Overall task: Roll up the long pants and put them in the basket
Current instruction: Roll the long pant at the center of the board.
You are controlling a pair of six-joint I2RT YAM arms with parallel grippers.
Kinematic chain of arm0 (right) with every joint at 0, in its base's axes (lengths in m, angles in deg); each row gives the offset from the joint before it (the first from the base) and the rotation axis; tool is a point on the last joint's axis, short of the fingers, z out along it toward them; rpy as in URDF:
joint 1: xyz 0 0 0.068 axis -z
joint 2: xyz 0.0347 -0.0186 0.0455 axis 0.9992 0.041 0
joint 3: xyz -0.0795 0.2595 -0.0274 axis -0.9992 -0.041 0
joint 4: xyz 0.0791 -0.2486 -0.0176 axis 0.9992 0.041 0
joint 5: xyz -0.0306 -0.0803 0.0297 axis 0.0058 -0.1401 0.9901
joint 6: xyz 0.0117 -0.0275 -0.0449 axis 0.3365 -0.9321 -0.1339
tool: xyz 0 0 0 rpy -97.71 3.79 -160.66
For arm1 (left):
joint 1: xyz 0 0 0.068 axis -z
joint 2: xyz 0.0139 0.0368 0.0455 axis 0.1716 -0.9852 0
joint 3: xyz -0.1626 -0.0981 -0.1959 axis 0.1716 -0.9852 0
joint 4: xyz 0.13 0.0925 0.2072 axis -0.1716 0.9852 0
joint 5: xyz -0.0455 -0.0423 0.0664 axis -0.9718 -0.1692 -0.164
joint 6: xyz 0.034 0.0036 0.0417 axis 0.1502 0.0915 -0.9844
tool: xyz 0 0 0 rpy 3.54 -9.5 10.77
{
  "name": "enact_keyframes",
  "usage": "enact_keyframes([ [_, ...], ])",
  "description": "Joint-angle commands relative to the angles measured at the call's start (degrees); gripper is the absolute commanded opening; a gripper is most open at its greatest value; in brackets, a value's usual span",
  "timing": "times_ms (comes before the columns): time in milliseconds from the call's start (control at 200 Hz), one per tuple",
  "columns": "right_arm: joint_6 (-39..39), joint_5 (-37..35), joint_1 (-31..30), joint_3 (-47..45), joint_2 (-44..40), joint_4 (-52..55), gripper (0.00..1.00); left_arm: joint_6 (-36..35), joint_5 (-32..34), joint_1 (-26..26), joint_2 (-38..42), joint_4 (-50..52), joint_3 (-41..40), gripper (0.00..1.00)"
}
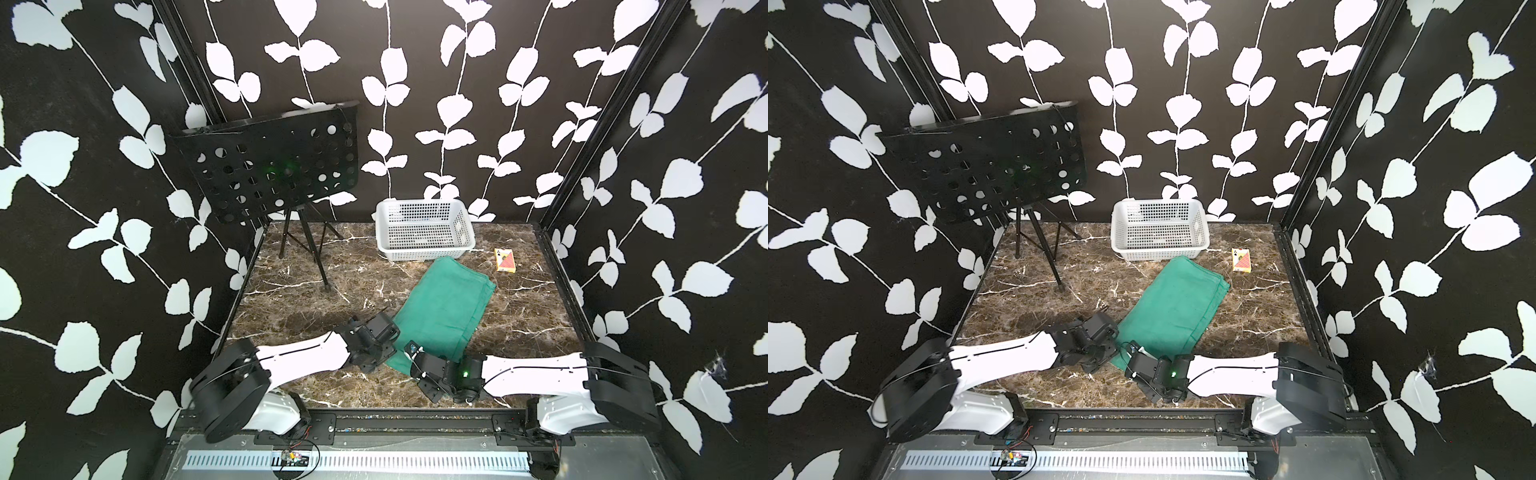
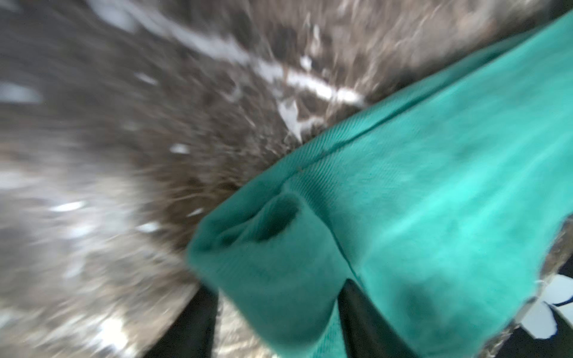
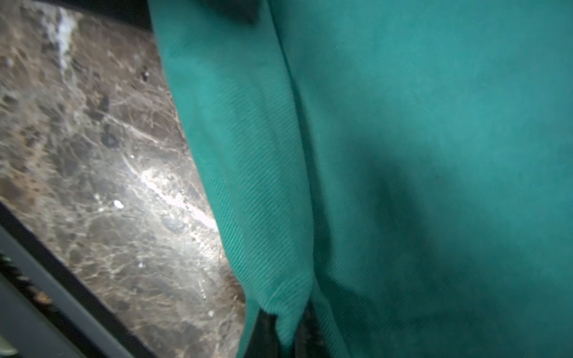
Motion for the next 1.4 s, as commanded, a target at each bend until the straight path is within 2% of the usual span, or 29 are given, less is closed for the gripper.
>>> enact_keyframes([
  [0,5.09,4.47,1.61,-2.75,-2.55,1.25,0.00,-1.64,5.27,-0.51,7.69,8.21,1.19,0.69],
  [145,8.07,15.86,7.42,-4.90,-4.33,-1.23,0.00,-3.44,2.84,-0.22,12.91,7.07,-0.12,0.79],
  [325,15.41,30.83,16.48,-11.80,-7.45,-11.19,0.00,-2.15,0.13,3.55,11.24,0.64,-0.91,0.81],
  [620,22.67,36.98,23.99,-18.87,-10.26,-19.05,0.00,-0.31,-2.36,4.38,-2.25,-10.05,0.15,0.80],
  [695,23.75,38.00,25.24,-19.94,-10.49,-20.37,0.00,0.72,-1.80,4.21,-5.35,-12.11,0.10,0.75],
  [825,24.39,38.79,26.70,-20.59,-10.51,-20.90,0.00,0.74,-1.86,2.87,-10.23,-12.17,2.24,0.56],
  [915,23.18,38.85,27.26,-19.96,-10.76,-19.28,0.00,-0.07,-1.99,1.48,-12.15,-11.58,3.50,0.34],
  [940,22.37,38.23,27.26,-19.42,-11.12,-17.90,0.01,-0.32,-1.88,1.10,-12.36,-11.11,3.87,0.28],
  [970,20.85,37.15,27.26,-18.48,-11.78,-15.84,0.07,-0.60,-1.77,0.67,-12.55,-10.52,4.15,0.22],
  [1055,14.52,31.78,26.65,-15.16,-15.56,-8.56,0.37,-1.43,-2.03,-0.48,-12.69,-9.49,4.72,0.09],
  [1120,8.44,24.53,24.22,-11.69,-19.51,-1.32,0.51,-2.02,-2.43,-1.19,-12.40,-8.97,4.89,0.04],
  [1195,1.29,12.91,19.02,-7.19,-22.33,4.84,0.60,-2.68,-2.37,-2.11,-11.59,-8.17,4.85,0.01],
  [1255,-3.49,5.15,14.10,-4.84,-22.26,6.50,0.64,-3.20,-2.07,-2.93,-10.86,-7.35,4.89,0.00],
  [1395,-12.34,-6.90,3.38,-1.05,-16.53,3.95,0.67,-4.68,-2.03,-4.66,-9.55,-5.15,4.89,0.00],
])
